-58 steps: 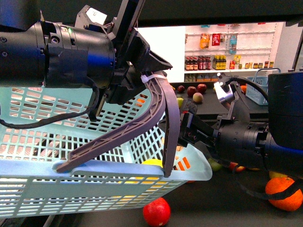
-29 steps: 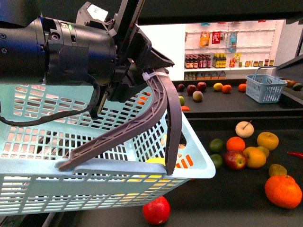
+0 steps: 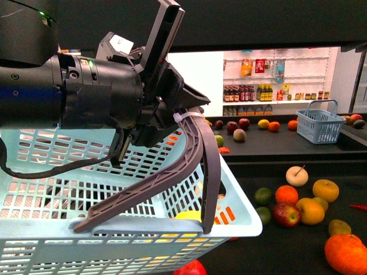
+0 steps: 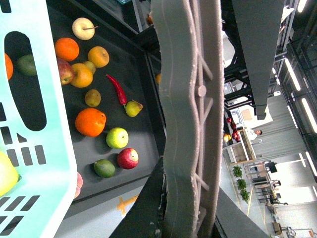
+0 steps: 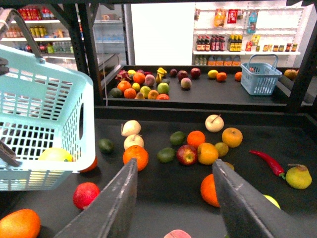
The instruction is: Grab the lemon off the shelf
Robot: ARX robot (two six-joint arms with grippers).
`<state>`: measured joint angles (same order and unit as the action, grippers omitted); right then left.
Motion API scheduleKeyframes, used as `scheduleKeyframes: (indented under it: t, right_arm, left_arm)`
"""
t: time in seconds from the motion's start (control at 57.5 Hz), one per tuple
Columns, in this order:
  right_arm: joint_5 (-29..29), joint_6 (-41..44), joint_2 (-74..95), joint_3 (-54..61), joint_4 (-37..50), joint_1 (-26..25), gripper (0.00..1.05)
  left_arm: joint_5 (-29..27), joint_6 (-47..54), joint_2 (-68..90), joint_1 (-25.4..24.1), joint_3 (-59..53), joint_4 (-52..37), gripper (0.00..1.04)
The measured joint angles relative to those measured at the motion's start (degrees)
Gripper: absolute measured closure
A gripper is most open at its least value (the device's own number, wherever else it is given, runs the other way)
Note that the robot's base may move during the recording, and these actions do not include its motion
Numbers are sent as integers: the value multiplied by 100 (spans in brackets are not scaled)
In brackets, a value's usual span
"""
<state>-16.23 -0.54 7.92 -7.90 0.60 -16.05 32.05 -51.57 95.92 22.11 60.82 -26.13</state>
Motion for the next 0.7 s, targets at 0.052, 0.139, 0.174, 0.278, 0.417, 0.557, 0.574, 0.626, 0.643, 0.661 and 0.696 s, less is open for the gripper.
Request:
scheduleKeyframes:
  t: [0.052, 0.139, 0.174, 0.278, 0.417, 0.557, 0.574, 0.626, 0.643, 0.661, 0.696]
  right_arm:
    - [63, 4, -98, 223, 15, 28, 75]
    - [319, 13, -236, 393, 7, 232, 89]
    - [400, 15, -262, 402, 7, 317, 94]
    - [645, 35, -396, 424, 2, 605, 102]
    - [1523, 37, -507, 505, -72, 1375, 102]
    - [1609, 39, -734, 702, -72, 1576, 102]
    - [1613, 37, -734, 702, -70, 1580, 102]
    - [1606, 39, -750, 702, -68, 1582, 102]
    - [1602, 37, -750, 702, -68, 1582, 102]
    - [1604, 37, -752, 702, -68, 1582, 102]
    - [1606, 39, -752, 702, -68, 1582, 102]
  left_arm:
    - [-2, -11, 0, -2, 0, 0, 94]
    - [-20, -33, 0, -2, 0, 0, 94]
    - [-20, -24, 0, -2, 0, 0, 94]
    - [-13, 9, 0, -2, 0, 0, 94]
    - [-15, -13, 0, -2, 0, 0, 94]
    - [-13, -13, 0, -2, 0, 0, 94]
    - [-9, -15, 0, -2, 0, 0, 94]
    - [-11, -15, 0, -2, 0, 0, 94]
    - [-11, -15, 0, -2, 0, 0, 94]
    - [-11, -13, 0, -2, 0, 0, 94]
    - [-15, -13, 0, -2, 0, 0, 94]
